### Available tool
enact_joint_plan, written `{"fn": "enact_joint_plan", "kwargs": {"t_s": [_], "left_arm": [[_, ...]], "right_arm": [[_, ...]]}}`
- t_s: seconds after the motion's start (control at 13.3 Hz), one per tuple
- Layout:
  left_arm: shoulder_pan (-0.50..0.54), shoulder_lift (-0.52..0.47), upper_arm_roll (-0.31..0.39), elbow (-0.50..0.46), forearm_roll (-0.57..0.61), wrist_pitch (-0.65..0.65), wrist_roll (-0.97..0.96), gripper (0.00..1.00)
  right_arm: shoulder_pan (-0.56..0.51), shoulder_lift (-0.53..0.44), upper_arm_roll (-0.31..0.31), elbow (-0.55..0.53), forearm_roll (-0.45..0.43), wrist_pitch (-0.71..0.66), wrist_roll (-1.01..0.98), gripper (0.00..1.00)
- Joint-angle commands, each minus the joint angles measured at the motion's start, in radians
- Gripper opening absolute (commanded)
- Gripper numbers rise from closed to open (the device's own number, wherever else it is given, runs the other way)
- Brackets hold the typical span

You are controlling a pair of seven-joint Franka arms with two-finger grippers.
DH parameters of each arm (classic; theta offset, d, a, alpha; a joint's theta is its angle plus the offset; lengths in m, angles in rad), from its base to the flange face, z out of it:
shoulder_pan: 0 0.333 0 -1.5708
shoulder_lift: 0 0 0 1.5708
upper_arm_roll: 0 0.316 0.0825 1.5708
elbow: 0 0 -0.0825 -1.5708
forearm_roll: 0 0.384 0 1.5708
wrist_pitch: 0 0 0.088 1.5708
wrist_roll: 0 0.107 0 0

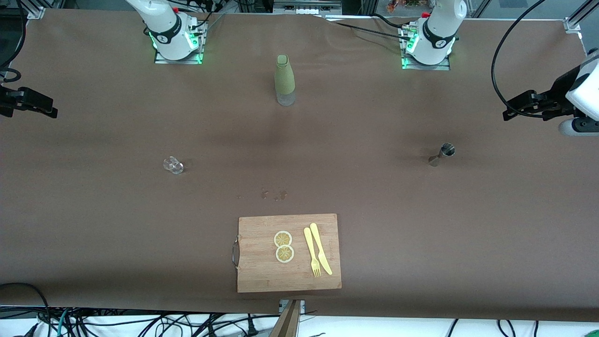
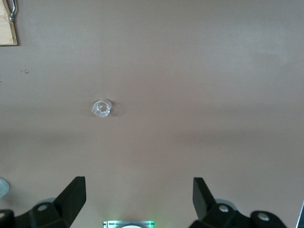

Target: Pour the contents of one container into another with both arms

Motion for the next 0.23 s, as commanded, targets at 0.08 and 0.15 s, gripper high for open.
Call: {"fn": "enact_joint_plan", "kwargs": {"t_s": [0.08, 0.15], "left_arm": [[0.005, -0.005, -0.011, 0.013, 0.033, -0.012, -0.005, 1.0], [0.005, -0.005, -0.011, 0.013, 0.033, -0.01, -0.005, 1.0]], "right_arm": [[-0.007, -0.009, 0.0, -0.004, 0.016, 0.006, -0.02, 1.0], [-0.009, -0.009, 0.0, -0.004, 0.016, 0.005, -0.022, 1.0]]}}
